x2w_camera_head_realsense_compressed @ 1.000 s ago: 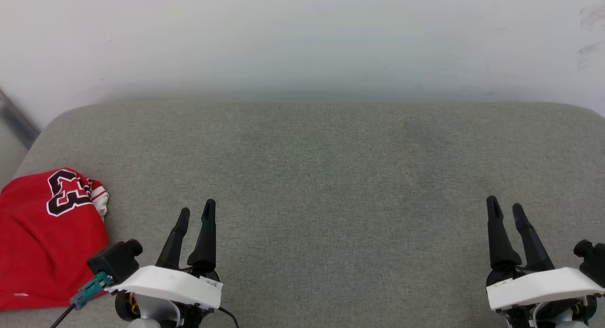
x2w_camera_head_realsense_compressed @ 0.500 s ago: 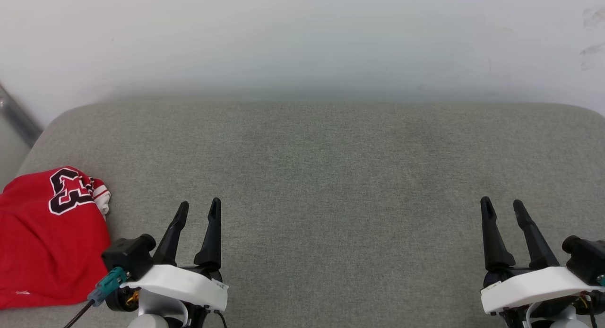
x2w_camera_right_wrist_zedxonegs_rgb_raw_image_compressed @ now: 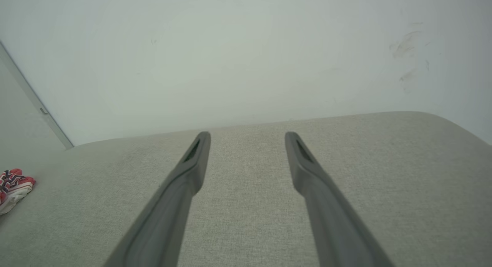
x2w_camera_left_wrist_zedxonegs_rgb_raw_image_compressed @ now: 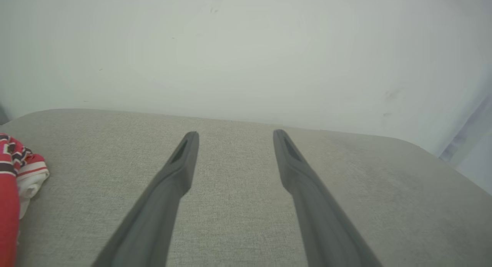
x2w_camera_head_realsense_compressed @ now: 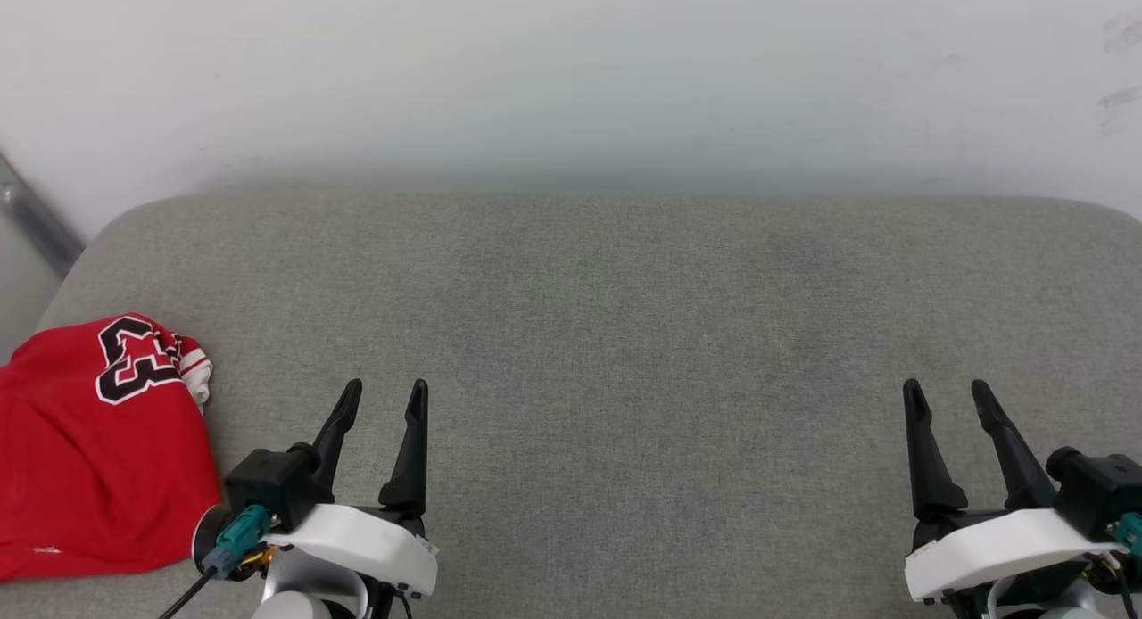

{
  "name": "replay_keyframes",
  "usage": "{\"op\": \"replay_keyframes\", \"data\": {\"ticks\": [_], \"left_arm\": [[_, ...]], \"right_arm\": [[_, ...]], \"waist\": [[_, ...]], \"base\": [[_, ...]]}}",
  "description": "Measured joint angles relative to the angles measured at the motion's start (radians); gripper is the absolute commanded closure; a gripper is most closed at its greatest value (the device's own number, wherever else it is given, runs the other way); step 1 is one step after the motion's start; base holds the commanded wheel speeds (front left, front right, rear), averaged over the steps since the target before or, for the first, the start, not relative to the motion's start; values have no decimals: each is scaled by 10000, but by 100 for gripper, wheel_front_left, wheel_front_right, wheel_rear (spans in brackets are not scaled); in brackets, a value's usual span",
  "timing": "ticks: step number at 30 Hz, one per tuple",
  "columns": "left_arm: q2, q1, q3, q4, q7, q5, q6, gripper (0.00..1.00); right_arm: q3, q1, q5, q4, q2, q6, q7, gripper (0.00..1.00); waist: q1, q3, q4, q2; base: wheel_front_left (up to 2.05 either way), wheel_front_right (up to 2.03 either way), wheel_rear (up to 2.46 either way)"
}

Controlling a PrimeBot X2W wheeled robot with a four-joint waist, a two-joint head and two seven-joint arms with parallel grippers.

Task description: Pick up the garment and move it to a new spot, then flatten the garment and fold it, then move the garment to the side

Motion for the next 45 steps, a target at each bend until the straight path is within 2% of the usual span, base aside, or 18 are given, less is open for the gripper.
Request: {"op": "replay_keyframes", "data": {"ticks": [19, 35, 45], "left_arm": [[151, -99, -280, 324, -393, 1457, 77, 0], [46, -190, -372, 752, -690, 1987, -104, 0], [-69, -213, -268, 849, -742, 1910, -163, 0]], "right_arm": [[-59, 93, -1275, 59, -2, 2, -161, 0], [-134, 114, -1684, 247, -4, 15, -600, 0], [-92, 174, -1685, 359, -4, 15, -683, 0]], "waist": [[0, -9, 79, 0], [0, -23, 134, 0], [0, -24, 150, 0]], "base": [[0, 0, 0], [0, 0, 0], [0, 0, 0]]}}
